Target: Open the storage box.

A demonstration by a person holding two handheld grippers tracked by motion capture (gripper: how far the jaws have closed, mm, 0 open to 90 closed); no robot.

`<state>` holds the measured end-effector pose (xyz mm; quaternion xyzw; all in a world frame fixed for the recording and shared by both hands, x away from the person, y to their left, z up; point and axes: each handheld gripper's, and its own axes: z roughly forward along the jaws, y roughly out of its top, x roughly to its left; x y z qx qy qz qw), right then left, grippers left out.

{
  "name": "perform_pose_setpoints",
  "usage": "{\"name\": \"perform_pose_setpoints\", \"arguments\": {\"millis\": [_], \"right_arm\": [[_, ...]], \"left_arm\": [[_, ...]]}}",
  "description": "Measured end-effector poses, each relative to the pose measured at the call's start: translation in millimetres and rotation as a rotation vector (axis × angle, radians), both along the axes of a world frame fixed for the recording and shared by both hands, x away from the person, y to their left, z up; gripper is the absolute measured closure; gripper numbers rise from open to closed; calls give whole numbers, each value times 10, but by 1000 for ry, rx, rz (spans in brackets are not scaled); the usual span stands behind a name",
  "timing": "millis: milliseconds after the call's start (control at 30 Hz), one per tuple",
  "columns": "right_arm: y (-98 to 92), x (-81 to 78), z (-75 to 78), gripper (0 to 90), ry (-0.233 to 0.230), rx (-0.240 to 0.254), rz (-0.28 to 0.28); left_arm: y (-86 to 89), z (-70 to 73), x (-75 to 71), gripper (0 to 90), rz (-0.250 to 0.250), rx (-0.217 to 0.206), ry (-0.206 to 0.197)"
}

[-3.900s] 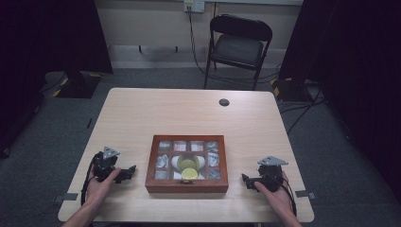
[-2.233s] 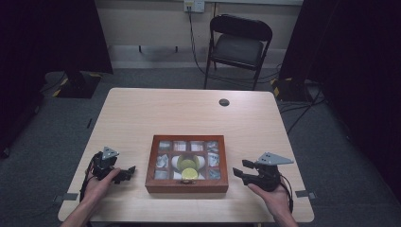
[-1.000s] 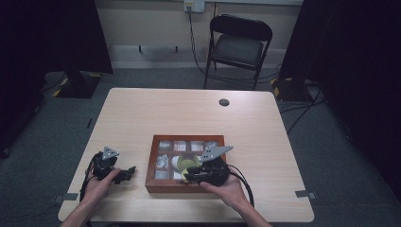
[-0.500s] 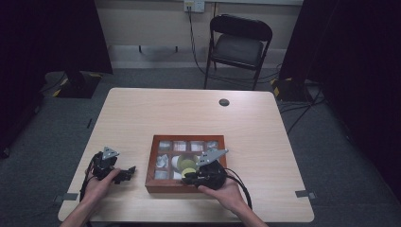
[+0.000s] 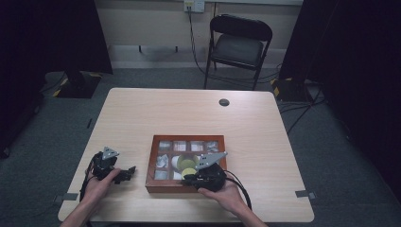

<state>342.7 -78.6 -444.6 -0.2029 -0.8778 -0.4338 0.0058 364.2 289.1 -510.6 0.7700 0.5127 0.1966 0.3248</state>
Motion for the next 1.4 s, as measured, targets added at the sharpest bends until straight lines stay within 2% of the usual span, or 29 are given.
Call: {"name": "perform_pose_setpoints", "arguments": {"millis": [367,1400], "right_arm": [[9,15,49,806,0,-7,11],[-33,57,215,808,7,49,3]], "left_arm": [[0,0,0,0,0,-1,0],[0,0,0,0,0,0,0]]}}
